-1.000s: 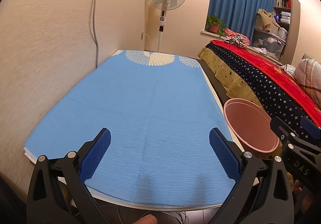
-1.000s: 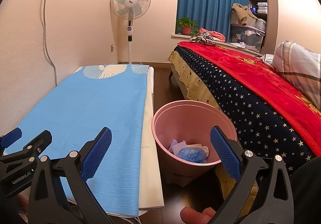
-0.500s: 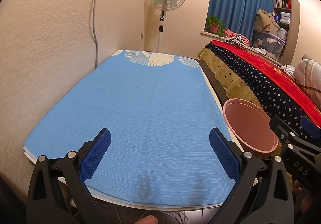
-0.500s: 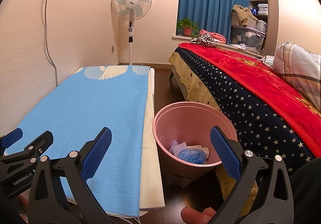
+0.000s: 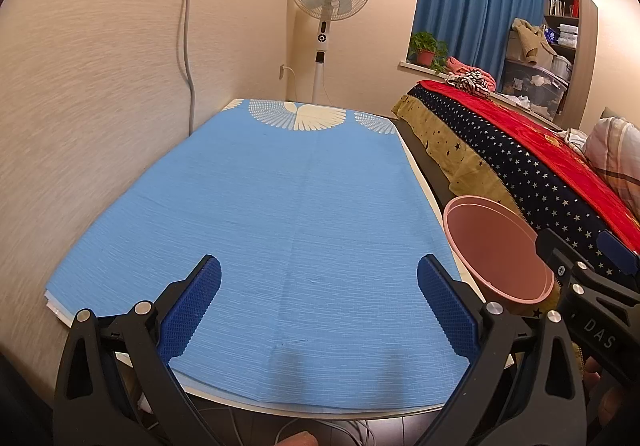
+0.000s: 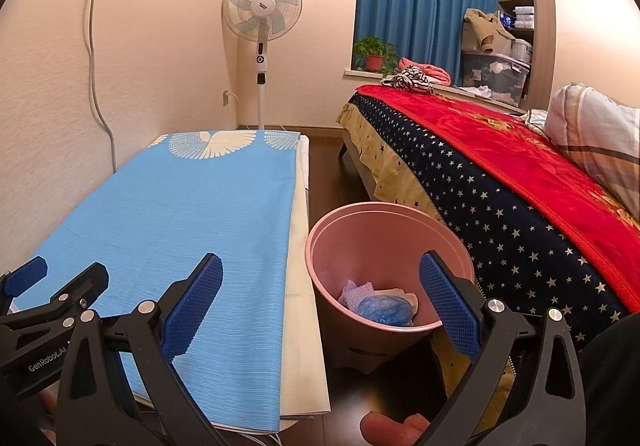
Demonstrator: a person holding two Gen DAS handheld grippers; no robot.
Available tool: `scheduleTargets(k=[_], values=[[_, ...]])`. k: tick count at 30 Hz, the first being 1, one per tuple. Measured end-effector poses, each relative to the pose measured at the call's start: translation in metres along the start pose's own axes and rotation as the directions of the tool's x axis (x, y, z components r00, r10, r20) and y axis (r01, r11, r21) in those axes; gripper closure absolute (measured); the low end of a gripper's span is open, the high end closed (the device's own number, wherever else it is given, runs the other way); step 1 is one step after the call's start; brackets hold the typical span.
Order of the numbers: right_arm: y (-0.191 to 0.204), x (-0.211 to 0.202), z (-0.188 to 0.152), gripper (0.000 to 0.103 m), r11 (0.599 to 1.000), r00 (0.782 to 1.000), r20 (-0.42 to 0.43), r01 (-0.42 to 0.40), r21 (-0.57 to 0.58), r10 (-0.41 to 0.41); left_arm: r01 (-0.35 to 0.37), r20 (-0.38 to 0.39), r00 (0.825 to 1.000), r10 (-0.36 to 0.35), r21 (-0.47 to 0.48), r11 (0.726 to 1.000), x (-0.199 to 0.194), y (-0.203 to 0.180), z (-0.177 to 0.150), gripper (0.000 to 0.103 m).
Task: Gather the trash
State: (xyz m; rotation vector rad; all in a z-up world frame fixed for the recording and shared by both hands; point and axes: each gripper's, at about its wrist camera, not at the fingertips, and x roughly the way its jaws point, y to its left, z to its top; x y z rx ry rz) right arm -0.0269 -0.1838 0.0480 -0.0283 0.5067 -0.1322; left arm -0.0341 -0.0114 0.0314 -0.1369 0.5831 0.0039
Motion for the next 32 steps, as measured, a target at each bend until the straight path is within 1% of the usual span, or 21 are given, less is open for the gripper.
scheduleTargets(k=[24, 32], values=[[0.0013, 0.0008, 0.0002, 0.006, 1.000, 1.000, -0.003, -0.001, 0.000, 0.001, 0.015, -0.017, 1.000, -0.015, -0.006, 1.000, 0.0018, -0.0004, -0.0030, 0.008], [0.0013, 0.0007, 0.0004, 0.006, 1.000, 1.000, -0.003, -0.001, 0.000, 0.001, -0.002, -0.025, 1.000, 0.001, -0.022, 1.000, 0.0063, 0.0000, -0.0032, 0.008]])
